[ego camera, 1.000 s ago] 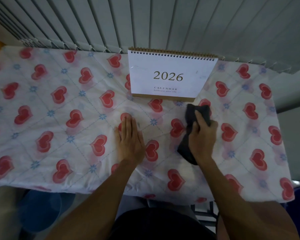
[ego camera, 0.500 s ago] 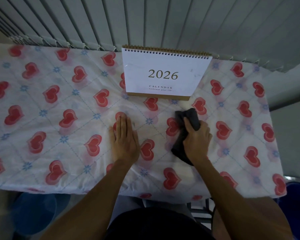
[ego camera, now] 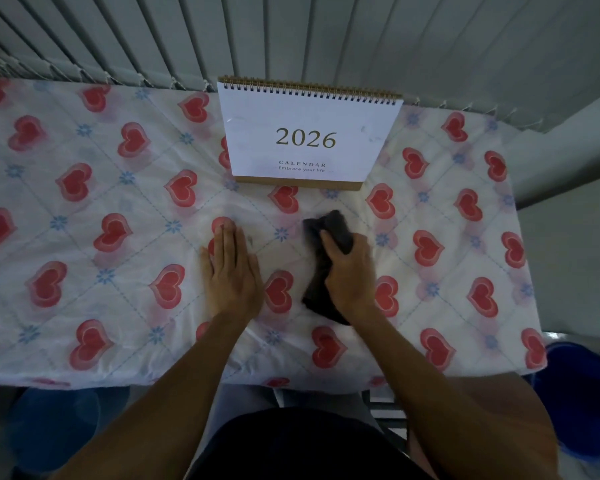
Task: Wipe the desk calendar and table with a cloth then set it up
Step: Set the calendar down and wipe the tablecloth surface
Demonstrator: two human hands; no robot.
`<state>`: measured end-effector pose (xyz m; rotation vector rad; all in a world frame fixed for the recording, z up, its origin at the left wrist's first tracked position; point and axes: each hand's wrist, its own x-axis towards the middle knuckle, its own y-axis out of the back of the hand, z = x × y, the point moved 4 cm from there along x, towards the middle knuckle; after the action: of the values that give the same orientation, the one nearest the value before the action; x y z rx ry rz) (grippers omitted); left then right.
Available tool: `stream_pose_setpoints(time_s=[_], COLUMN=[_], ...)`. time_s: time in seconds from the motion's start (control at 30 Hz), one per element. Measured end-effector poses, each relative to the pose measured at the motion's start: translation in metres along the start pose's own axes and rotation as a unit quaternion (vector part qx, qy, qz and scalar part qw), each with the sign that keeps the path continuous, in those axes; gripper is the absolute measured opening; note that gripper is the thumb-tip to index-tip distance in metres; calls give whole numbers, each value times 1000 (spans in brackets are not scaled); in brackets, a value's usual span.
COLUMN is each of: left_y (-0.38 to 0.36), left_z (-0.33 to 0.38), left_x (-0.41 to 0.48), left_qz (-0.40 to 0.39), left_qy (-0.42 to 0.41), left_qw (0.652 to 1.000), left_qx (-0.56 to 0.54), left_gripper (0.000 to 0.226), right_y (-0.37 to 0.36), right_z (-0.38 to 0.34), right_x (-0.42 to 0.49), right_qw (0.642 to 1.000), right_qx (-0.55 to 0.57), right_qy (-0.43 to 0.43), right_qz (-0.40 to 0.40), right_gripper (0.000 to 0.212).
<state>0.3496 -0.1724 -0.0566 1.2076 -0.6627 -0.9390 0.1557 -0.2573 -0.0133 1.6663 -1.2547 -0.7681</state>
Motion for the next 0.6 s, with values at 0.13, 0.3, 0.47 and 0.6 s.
stream_pose_setpoints(time_s=[0.13,0.3,0.47,0.6], left_y=[4,25,14,-7], left_z=[4,22,58,48], left_x=[2,2,4,0], left_qz=[-8,-11,-29,-44], left_qy=[3,17,-76,-73], left_qw=[1000,1000,997,996], left_qx=[-7,-14,-14,16], left_gripper=[58,63,61,60], right_y=[29,28,-12,-3], right_z=[61,-2,-41,-1], right_x=[7,8,-5,-10], right_qw=[998,997,996,998], right_qx=[-12,54,89,63], right_qy=[-51,-33,7,-19], right_qz=[30,47,-10,-20], right_gripper=[57,45,49,52])
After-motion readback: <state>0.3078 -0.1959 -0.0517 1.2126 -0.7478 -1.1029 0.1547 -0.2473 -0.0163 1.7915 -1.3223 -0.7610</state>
